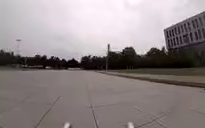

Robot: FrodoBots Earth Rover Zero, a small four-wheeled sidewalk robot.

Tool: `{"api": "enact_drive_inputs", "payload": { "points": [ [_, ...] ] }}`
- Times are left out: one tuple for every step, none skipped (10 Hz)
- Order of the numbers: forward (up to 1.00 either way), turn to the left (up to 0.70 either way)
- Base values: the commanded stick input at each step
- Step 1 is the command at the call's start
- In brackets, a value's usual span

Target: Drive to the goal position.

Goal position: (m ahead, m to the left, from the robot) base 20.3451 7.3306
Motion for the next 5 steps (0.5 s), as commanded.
{"api": "enact_drive_inputs", "payload": {
  "points": [
    [0.85, 0.00],
    [0.85, 0.00],
    [0.85, 0.00],
    [0.85, 0.00],
    [0.85, 0.00]
  ]
}}
